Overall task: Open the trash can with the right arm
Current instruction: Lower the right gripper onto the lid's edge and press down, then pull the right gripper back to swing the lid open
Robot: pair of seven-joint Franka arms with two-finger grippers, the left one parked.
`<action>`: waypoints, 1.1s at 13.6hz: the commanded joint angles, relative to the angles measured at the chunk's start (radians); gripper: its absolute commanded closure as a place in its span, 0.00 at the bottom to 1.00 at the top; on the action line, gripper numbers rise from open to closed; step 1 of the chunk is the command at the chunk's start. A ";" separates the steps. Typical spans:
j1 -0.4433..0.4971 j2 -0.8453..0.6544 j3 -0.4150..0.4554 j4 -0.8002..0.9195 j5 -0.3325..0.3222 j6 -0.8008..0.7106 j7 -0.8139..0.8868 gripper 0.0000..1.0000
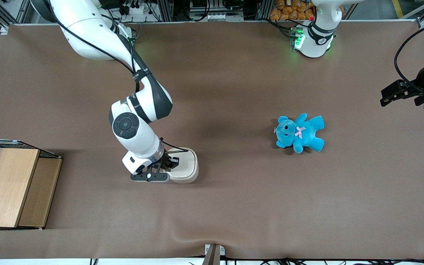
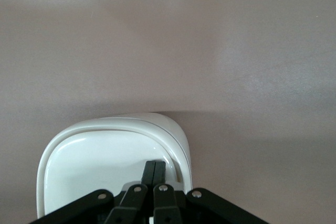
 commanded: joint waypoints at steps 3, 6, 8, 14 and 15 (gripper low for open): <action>0.011 0.002 -0.006 0.048 -0.007 -0.053 0.022 1.00; 0.009 0.002 -0.003 0.141 0.000 -0.185 0.063 1.00; 0.011 -0.002 0.001 0.151 0.031 -0.202 0.065 1.00; 0.016 -0.004 0.023 0.250 0.125 -0.320 0.138 1.00; 0.012 -0.007 0.023 0.258 0.146 -0.340 0.138 0.96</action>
